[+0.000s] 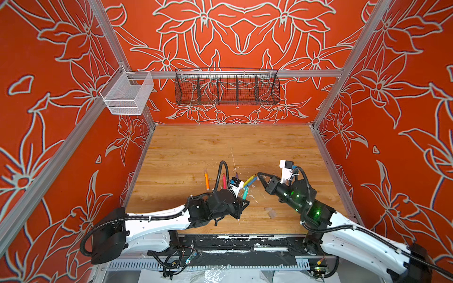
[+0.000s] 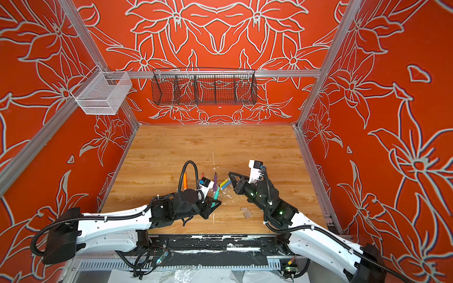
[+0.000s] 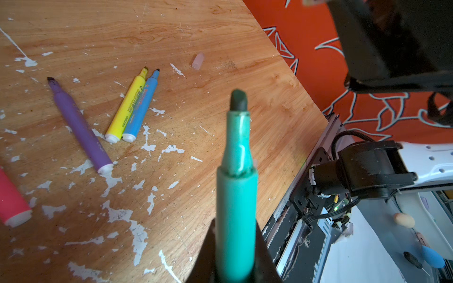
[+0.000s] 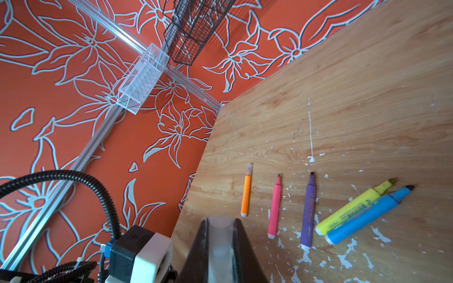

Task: Insert the pens into the pen caps
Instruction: 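Lift the cap and bring it over the green marker tip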

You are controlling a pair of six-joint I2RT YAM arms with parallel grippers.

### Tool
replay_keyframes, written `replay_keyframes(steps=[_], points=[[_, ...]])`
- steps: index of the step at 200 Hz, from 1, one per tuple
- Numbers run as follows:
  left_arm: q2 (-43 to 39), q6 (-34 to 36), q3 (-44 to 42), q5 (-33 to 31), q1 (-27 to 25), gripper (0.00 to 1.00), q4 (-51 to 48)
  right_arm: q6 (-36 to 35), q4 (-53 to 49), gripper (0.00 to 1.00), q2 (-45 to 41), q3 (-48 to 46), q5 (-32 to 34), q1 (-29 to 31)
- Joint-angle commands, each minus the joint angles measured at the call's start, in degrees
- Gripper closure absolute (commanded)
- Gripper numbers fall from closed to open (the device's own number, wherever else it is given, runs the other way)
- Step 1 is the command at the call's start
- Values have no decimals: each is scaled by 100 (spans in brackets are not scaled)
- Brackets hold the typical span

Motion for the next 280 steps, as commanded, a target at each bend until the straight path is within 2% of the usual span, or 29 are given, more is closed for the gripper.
replay_keyframes(steps=[1,99,233,268,280], points=[[38,66,158,-75,-34,100,197,65,583,100,180,-5,69,201],[-125,17,62,-134,-35,100,211,116,1296,100,981,-58,475,679],[-340,-92,10,-541,-35,100,-22,153,1465,100,1172,-66,512,1019],[-452,-242,62,-757,-17,100,-54,284,1826,100,1243,-292,529,1139],[-482,-339,32,-641,62,100,58,280,1910,100,1269,-319,533,1220]])
